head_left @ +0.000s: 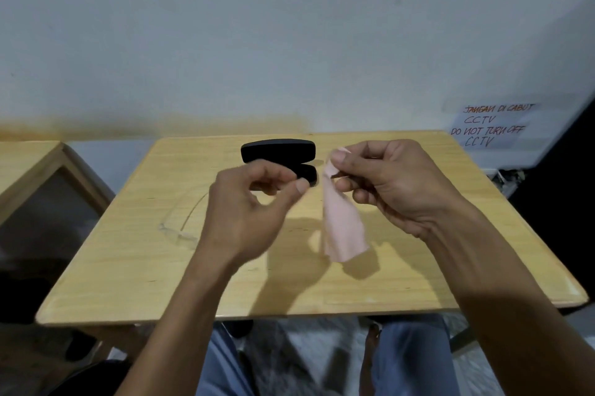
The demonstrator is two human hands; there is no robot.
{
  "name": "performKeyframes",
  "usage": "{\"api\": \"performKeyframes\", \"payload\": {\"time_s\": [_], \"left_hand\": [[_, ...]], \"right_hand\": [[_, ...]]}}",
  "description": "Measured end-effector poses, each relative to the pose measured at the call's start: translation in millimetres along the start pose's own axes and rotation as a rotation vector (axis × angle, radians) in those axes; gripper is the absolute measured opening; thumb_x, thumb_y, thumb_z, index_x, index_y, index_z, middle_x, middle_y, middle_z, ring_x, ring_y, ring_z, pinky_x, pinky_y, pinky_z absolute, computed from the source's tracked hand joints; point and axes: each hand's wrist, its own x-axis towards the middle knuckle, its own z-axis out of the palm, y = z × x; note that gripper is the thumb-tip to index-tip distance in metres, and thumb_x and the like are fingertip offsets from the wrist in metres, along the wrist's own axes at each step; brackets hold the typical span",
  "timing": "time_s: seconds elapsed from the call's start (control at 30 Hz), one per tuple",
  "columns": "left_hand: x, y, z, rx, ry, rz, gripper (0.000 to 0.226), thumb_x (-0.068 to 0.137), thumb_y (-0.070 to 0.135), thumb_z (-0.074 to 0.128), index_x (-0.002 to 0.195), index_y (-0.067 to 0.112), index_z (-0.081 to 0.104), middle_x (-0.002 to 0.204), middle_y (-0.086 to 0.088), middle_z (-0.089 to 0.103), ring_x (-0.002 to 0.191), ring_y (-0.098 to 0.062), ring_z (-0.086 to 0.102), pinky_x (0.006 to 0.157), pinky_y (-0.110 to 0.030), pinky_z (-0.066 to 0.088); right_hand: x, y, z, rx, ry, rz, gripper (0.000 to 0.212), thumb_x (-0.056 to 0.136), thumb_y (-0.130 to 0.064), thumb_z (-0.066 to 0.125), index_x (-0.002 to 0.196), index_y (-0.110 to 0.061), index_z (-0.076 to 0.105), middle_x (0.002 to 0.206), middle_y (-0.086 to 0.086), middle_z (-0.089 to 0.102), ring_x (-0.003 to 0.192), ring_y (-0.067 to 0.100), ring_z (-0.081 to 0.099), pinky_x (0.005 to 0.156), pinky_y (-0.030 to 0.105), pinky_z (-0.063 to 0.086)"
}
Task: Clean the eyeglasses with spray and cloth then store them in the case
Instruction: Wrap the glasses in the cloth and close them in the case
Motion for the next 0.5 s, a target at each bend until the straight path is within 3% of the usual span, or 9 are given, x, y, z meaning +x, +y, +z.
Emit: {"api": "performKeyframes", "payload": {"time_s": [0.13, 0.2, 0.3, 0.4, 0.5], "left_hand": [[-24, 7, 15, 0.005, -0.131, 0.017, 0.035, 0.059, 0.047, 0.089, 0.082, 0.026, 0.073, 0.079, 0.01, 0.073, 0.075, -0.005, 0.062, 0.063, -0.008, 0.04], [-28, 10, 25, 0.058, -0.063, 0.003, 0.038, 0.057, 0.054, 0.087, 0.078, 0.027, 0.071, 0.075, 0.012, 0.07, 0.075, -0.005, 0.061, 0.062, -0.011, 0.043], [-24, 7, 32, 0.16, 0.105, 0.063, 0.02, 0.078, 0.041, 0.077, 0.072, 0.024, 0.069, 0.067, 0.016, 0.068, 0.071, -0.004, 0.063, 0.067, -0.024, 0.049], [-20, 5, 24, 0.142, 0.114, 0.087, 0.015, 0.083, 0.023, 0.072, 0.07, 0.028, 0.068, 0.064, 0.018, 0.068, 0.07, -0.003, 0.064, 0.063, -0.008, 0.04], [-18, 5, 9, 0.103, 0.067, 0.081, 0.013, 0.081, 0.02, 0.068, 0.073, 0.03, 0.07, 0.066, 0.016, 0.07, 0.071, -0.003, 0.063, 0.065, -0.001, 0.038]], "right_hand": [[-4, -2, 13, -0.096, 0.059, -0.053, 0.019, 0.083, -0.011, 0.081, 0.096, -0.004, 0.069, 0.06, 0.007, 0.071, 0.048, 0.01, 0.062, 0.042, 0.019, 0.04], [-7, -5, 18, -0.077, 0.08, -0.093, 0.023, 0.083, -0.008, 0.08, 0.098, -0.005, 0.064, 0.057, 0.009, 0.069, 0.043, 0.011, 0.06, 0.038, 0.017, 0.04], [-12, -9, 18, -0.132, 0.101, -0.176, 0.02, 0.084, -0.01, 0.08, 0.092, -0.014, 0.062, 0.058, 0.012, 0.07, 0.046, 0.013, 0.062, 0.042, 0.013, 0.041], [-10, -7, 12, -0.191, 0.099, -0.212, 0.009, 0.083, -0.013, 0.081, 0.086, -0.015, 0.073, 0.061, 0.013, 0.072, 0.052, 0.015, 0.063, 0.045, 0.014, 0.04], [-11, -2, 2, -0.25, 0.068, -0.214, 0.009, 0.082, -0.012, 0.082, 0.089, -0.015, 0.078, 0.064, 0.008, 0.075, 0.056, 0.014, 0.067, 0.047, 0.019, 0.041]]}}
